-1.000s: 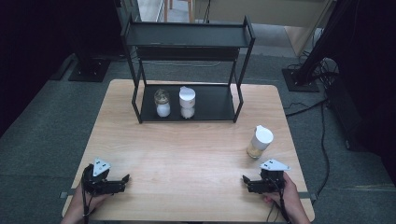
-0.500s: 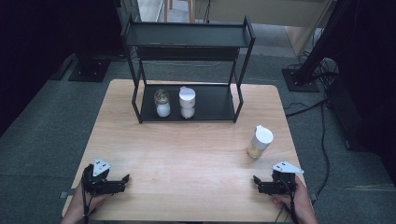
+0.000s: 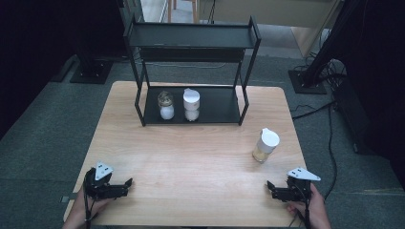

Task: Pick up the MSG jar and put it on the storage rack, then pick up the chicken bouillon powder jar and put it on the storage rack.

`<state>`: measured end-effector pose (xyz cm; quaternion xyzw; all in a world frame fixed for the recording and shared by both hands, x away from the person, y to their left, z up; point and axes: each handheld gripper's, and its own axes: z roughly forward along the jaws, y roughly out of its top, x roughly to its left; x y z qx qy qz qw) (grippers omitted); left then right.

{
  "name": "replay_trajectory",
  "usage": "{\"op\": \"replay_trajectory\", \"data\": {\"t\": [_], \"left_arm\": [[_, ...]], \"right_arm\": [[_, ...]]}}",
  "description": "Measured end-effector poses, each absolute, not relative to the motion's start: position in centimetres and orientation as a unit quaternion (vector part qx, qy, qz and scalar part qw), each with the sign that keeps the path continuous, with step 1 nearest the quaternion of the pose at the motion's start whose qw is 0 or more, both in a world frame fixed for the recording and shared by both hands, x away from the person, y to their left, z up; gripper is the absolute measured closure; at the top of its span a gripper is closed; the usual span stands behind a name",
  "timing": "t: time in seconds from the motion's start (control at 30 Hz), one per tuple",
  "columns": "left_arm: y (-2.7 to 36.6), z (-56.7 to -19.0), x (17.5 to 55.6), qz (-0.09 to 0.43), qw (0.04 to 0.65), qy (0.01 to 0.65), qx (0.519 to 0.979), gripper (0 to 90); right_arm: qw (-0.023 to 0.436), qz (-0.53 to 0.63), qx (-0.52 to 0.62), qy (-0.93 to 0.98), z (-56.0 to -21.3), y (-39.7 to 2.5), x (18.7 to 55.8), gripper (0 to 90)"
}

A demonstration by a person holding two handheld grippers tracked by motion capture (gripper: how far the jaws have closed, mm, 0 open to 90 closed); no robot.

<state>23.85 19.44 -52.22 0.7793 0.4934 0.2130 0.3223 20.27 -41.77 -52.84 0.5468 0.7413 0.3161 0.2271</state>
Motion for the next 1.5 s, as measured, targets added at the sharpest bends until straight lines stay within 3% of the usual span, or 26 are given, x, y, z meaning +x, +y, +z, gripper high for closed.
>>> {"op": "replay_trajectory", "data": {"t": [0.67,1.5], "left_arm": [[19.4,-52.2,23.9,0.213,0.323,0.494,0.779,0.0],[19.4,-52.2,23.8,0.213,0.322,0.494,0.779,0.0]], "right_arm": [[0.240,0.305,0.584,0.713,-52.9,-45.7,17.9,0.0],[0.239,0.301,0.589,0.711,-52.8,-46.3,17.6,0.0]]}}
